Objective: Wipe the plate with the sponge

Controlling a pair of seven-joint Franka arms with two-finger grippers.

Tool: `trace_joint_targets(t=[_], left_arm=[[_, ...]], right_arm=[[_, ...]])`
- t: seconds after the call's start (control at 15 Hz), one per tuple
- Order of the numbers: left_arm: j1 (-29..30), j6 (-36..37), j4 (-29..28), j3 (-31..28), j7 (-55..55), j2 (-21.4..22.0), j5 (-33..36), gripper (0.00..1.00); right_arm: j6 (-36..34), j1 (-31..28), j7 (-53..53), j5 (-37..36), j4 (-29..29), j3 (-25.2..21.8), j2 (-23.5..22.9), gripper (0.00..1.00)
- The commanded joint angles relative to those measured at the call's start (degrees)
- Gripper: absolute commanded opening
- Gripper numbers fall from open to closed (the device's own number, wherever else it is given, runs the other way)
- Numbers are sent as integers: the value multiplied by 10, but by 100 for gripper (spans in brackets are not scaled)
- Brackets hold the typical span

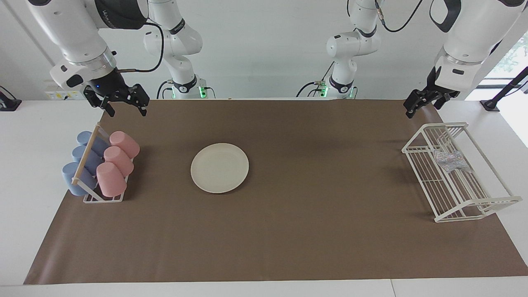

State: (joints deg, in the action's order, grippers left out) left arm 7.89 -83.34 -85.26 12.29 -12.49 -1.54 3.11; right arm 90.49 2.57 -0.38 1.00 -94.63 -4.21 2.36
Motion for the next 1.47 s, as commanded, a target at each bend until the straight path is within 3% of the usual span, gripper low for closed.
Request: trace_joint_targets(t=[0.0,0.27,0.47,0.73,0.93,1.4], left_arm=[[31,8,-33,-1,55,21,-51,100],[-2,-39,-107,-23,49,56,-51,100],[-105,-52,-105,-125,33,54,-51,100],[-111,13,-8,-125,28,12,-50,100],[-112,-21,-63,-124,28,29,-51,100],[-110,-18,-60,-122,29,29,-52,100]], right_arm=[[-6,-4,12,-8,2,6,-2,100],[-3,-4,13,-8,3,6,-2,100],[-4,-3,13,-8,2,6,-2,100],[-5,-3,13,-8,2,6,-2,100],[-6,-3,13,-8,3,6,-2,100],[-6,-3,13,-9,2,6,-2,100]])
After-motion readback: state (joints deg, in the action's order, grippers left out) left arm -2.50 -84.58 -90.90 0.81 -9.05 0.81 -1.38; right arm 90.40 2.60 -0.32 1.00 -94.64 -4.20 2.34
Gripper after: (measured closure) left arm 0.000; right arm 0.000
